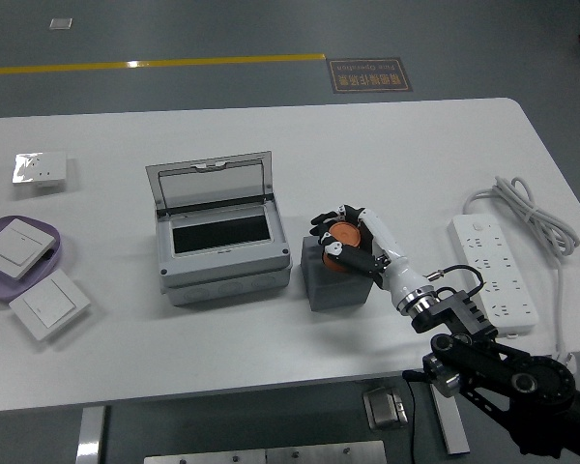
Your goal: Pick up the cylinder from the cube,place it in the box,flap close box
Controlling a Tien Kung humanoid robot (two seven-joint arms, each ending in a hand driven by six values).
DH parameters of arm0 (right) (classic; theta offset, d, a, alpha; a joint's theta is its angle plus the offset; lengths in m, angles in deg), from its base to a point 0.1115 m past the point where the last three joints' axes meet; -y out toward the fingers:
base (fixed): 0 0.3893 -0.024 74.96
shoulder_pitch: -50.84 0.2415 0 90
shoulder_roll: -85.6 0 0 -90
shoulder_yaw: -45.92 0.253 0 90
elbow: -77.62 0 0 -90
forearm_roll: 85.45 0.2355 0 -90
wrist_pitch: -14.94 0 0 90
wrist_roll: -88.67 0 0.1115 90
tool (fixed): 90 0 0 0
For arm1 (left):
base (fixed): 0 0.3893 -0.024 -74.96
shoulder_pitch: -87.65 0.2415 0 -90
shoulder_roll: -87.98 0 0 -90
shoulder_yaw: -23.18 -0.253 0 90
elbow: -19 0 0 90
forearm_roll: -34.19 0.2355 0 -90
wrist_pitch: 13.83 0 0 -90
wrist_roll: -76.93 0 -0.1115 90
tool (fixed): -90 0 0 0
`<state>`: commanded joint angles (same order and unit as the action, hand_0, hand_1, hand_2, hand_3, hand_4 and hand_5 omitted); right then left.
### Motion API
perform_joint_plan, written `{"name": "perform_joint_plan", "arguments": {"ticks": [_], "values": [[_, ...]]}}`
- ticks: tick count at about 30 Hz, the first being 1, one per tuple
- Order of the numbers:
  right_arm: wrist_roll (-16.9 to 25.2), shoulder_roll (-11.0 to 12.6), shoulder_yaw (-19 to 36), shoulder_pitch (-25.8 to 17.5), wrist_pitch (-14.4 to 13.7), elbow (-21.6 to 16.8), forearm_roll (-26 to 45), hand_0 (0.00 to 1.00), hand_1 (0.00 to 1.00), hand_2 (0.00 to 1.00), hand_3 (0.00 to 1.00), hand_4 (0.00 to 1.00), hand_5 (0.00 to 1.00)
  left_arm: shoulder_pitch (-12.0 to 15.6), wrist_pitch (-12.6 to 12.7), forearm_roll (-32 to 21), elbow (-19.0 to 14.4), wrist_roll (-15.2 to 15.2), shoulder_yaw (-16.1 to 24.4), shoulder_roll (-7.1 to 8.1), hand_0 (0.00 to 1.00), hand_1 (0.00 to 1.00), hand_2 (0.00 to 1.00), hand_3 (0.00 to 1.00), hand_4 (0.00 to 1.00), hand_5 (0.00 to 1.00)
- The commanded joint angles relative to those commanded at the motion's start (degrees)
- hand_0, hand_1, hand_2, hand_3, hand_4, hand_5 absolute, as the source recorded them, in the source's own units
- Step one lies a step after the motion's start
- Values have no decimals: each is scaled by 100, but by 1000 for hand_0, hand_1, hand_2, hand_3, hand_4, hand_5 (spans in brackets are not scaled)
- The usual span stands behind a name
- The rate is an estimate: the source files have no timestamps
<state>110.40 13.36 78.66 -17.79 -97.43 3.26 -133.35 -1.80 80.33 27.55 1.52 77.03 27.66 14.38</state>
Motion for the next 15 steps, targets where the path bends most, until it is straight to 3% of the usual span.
{"name": "perform_joint_plan", "arguments": {"ticks": [3,4,9,10,15], "values": [[3,-5,5,8,-5,-4,5,471,541,481,366,2,2,1,0,-3,0,0,-3,-1,613,629,604,644,718,183],[5,-8,9,12,-10,-6,6,450,484,450,286,2,2,2,0,-2,-1,0,-3,-2,613,629,603,643,717,186],[23,-27,28,37,-28,-9,21,450,484,450,286,2,2,7,-1,6,-2,-1,3,-4,613,629,603,643,717,186],[27,-29,25,40,-28,-9,24,377,370,348,216,2,2,6,-1,6,-2,0,3,-3,613,629,605,644,719,186],[117,-37,27,49,-10,13,116,377,370,348,216,2,2,10,0,-5,-1,-2,-19,-4,613,629,605,644,719,186]]}}
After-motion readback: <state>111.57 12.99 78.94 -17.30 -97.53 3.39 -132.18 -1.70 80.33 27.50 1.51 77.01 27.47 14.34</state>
